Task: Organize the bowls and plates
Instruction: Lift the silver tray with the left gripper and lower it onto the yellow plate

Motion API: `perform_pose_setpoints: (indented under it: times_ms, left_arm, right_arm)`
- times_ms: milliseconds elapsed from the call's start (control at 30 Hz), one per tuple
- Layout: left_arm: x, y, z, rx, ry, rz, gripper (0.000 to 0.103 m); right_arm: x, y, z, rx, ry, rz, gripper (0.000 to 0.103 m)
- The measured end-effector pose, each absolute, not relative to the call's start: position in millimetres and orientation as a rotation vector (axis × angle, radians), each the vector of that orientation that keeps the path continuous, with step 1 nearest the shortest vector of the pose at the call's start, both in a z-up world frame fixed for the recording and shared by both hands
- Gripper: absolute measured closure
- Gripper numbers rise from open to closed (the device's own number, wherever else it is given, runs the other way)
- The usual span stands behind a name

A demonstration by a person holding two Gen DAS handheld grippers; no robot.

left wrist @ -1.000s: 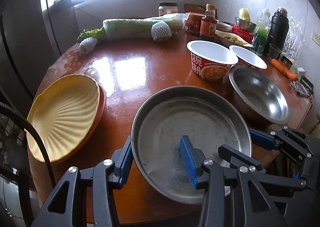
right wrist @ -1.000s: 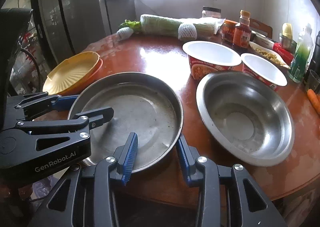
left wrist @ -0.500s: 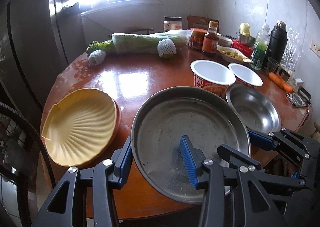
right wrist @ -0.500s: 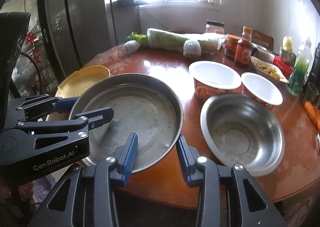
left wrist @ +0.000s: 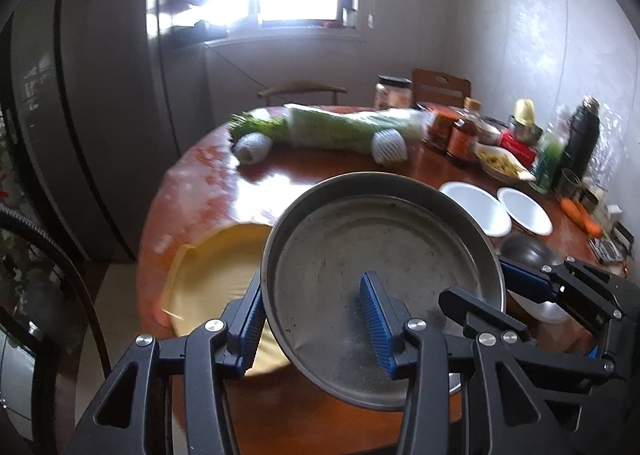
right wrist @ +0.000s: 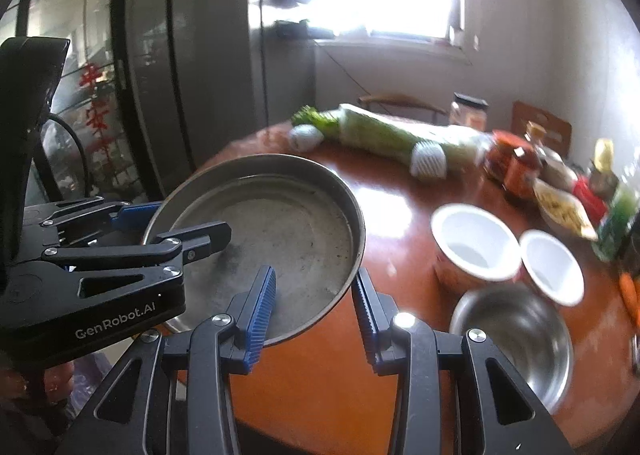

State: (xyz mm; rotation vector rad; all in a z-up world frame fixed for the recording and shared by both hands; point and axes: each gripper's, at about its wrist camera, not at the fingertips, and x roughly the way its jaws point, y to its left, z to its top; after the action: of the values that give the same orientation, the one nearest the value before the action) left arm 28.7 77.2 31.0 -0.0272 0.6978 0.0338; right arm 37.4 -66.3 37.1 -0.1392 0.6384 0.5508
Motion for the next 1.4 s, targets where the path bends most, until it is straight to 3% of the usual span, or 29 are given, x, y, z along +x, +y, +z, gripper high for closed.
perform_pose_setpoints:
  times_ms: [300,567,1400]
  left_arm:
    - [39,125,45,-0.05,0.665,0.109,0.057]
    - [51,152,26,-0.075,0.705,0.138,0.057]
    - [75,150,-29,-0.07,0.829,0.14,0.056]
  right_arm:
    - [59,-14,55,-0.172,0.59,0.625,0.062]
    - [74,17,42,-0.197,0.616,0.659,0.062]
    - [90,23,-9,-0.202,0.757,0.653,0.062]
